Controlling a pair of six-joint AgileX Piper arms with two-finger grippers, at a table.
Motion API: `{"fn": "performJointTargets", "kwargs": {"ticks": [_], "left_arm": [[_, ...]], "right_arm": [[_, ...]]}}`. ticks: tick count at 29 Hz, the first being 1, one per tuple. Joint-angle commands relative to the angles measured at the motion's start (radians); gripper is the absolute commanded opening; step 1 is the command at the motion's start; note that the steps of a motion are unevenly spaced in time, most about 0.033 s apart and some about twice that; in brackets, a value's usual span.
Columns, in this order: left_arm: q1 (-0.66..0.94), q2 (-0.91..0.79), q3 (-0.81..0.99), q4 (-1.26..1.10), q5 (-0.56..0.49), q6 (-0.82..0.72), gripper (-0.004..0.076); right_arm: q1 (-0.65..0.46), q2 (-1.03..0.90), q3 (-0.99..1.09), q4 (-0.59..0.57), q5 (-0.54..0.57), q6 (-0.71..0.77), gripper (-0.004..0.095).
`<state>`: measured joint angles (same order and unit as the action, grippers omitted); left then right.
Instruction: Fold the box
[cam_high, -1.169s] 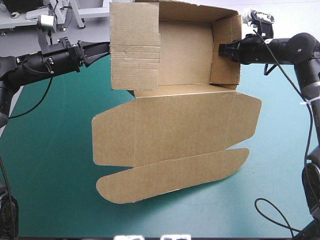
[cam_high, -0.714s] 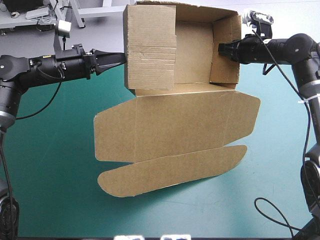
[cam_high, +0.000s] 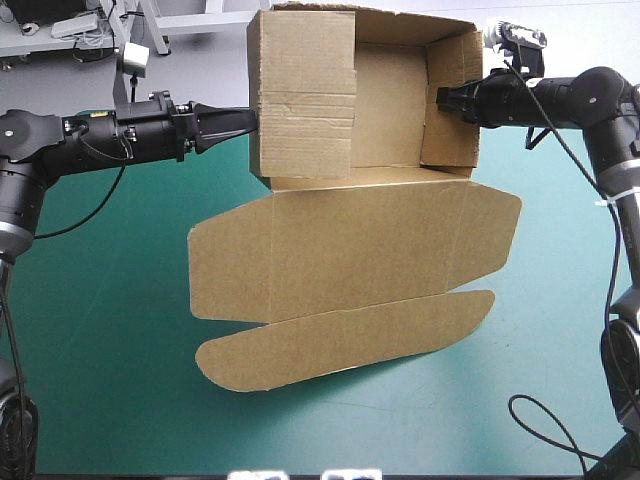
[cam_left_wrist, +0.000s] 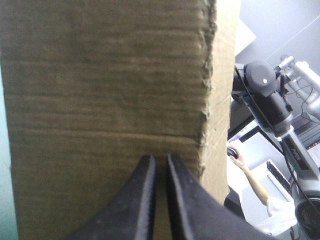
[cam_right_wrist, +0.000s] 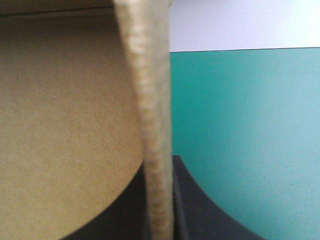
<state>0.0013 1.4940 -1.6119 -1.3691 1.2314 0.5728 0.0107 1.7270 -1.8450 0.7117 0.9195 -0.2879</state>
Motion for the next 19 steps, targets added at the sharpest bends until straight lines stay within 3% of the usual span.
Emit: {"fn": "performJointTargets", "kwargs": {"ticks": [1, 6, 8, 15, 19], "left_arm": [[-0.009, -0.04, -0.032, -0.056, 0.058, 0.003, 0.0183], [-0.009, -0.04, -0.032, -0.041, 0.058, 0.034, 0.0353], [-0.009, -0.04, -0.032, -0.041, 0.058, 0.046, 0.0382], [-0.009, -0.04, -0.032, -0.023, 0.052, 0.047, 0.0395], [-0.009, -0.04, -0.032, 0.033, 0.045, 0.047, 0.0395]], "right_arm": [[0.003, -0.036, -0.031, 0.058, -0.045, 0.01, -0.0014], [0.003, -0.029, -0.031, 0.058, -0.043, 0.01, -0.0014], [0.003, -0.029, -0.031, 0.058, -0.043, 0.01, -0.0014], [0.007, -0.029, -0.031, 0.053, -0.043, 0.005, -0.0014], [0.059, -0.029, -0.031, -0.061, -0.057, 0.029, -0.0014]]}}
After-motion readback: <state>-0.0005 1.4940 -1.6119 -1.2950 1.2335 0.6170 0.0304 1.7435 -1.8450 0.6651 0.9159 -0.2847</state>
